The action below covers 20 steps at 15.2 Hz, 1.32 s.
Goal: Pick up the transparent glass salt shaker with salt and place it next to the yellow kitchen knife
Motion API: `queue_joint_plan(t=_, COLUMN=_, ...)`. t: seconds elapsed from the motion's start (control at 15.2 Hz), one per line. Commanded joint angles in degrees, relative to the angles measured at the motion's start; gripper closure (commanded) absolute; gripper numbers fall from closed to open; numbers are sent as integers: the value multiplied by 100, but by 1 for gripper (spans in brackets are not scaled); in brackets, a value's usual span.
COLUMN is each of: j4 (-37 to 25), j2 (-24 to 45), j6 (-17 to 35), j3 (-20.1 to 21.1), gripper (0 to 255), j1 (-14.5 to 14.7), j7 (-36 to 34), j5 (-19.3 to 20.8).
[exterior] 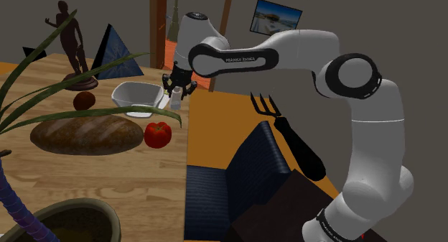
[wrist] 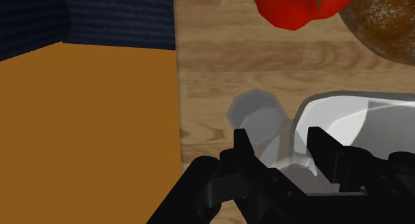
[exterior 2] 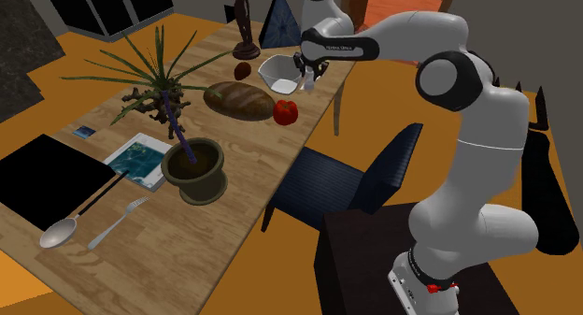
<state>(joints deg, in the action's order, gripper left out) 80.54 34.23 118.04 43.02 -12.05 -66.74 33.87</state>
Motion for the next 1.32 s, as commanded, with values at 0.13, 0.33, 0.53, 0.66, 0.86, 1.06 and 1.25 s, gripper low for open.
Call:
queue_joint_plan(t=0.13, j4=-852, j2=592, j6=-189, j3=-202, gripper=255, j1=74, j7=454, j5=117)
queue_joint_plan(t=0.33, j4=-1660, j2=1110, j6=-390, j3=-353, gripper=255, j1=196, j7=826, j5=187)
queue_joint_plan(t=0.53, j4=-2784, j2=1762, j6=-712, j3=-515, gripper=255, j1=432, j7=1275, j5=241)
queue_joint_plan(t=0.66, j4=-3411, j2=2145, j6=-860, j3=-606, gripper=255, j1=589, j7=1503, j5=264)
queue_joint_plan(t=0.86, j4=-3134, j2=2138, j6=-632, j3=-611, gripper=255, j1=502, j7=1423, j5=295)
queue_joint_plan(t=1.06, j4=-2911, j2=2155, j6=-424, j3=-627, gripper=255, j1=437, j7=1353, j5=330)
queue_joint_plan(t=1.25, j4=-2729, j2=2192, j6=-231, j3=-650, gripper=255, j1=390, j7=1290, j5=368)
